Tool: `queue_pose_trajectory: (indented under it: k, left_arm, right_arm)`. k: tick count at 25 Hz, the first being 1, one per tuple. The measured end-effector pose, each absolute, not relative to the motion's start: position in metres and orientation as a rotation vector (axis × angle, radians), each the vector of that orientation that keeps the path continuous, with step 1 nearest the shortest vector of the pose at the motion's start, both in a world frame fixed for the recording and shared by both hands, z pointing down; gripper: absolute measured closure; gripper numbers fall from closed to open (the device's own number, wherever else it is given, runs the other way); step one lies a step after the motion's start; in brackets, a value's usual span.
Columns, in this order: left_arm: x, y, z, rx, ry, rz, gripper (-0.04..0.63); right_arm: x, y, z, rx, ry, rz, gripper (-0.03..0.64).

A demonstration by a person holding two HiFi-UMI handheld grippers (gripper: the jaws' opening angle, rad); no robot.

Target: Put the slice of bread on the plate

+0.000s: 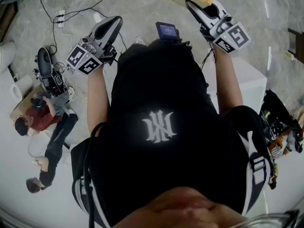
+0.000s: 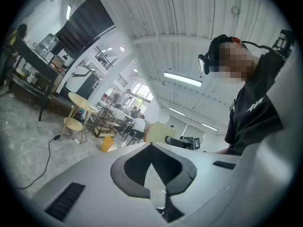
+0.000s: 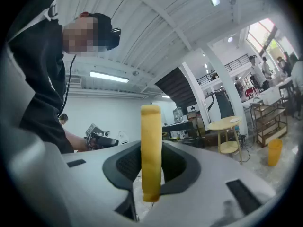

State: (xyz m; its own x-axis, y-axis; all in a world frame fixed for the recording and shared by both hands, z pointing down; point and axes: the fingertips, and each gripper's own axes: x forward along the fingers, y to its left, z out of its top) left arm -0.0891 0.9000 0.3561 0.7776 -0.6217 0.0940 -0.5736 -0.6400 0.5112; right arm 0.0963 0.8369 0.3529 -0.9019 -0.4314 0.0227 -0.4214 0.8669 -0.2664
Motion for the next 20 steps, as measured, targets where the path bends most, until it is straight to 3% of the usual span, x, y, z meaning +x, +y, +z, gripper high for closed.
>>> queue_pose_trajectory:
  k: [20]
  left_arm:
    - [-0.062,0.900,0.353,2.508,-0.968,-0.064,0.583]
  right_arm:
    - [0.114,0.854,0.361,-0.671,3.051,-0.389,0.529]
